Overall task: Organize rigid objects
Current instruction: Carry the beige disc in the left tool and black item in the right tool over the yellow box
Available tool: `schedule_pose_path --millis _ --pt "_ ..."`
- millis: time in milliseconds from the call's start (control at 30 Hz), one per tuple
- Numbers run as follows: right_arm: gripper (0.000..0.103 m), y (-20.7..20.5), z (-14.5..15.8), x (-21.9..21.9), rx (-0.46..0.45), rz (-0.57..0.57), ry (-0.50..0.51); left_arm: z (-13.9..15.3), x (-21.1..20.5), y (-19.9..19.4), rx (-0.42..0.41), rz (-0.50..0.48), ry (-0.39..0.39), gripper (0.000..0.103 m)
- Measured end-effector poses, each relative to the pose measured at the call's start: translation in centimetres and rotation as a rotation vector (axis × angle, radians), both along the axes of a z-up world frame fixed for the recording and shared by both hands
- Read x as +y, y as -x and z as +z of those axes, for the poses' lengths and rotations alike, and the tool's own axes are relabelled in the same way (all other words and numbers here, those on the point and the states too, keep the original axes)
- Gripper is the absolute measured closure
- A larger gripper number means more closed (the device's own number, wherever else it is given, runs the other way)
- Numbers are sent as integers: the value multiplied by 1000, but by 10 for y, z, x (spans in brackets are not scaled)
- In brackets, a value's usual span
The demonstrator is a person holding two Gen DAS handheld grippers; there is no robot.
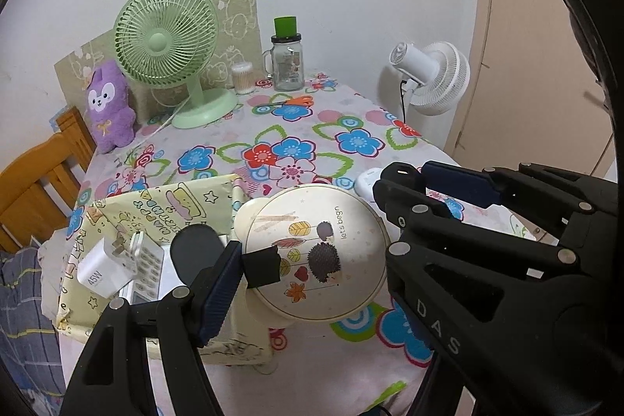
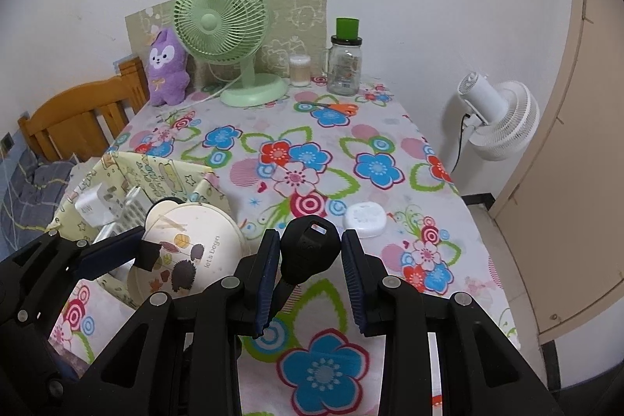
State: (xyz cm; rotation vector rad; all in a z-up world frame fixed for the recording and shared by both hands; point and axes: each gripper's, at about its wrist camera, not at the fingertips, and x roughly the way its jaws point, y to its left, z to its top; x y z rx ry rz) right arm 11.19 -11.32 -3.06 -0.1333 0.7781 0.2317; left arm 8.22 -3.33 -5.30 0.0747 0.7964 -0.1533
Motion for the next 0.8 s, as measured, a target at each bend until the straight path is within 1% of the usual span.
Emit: schedule_pose_path --millis 433,800 --pt "68 -14 -1 46 4 46 15 -2 43 -13 5 41 3 27" --pt "68 -25 -11 77 36 76 11 -10 71 -23 40 63 -1 27"
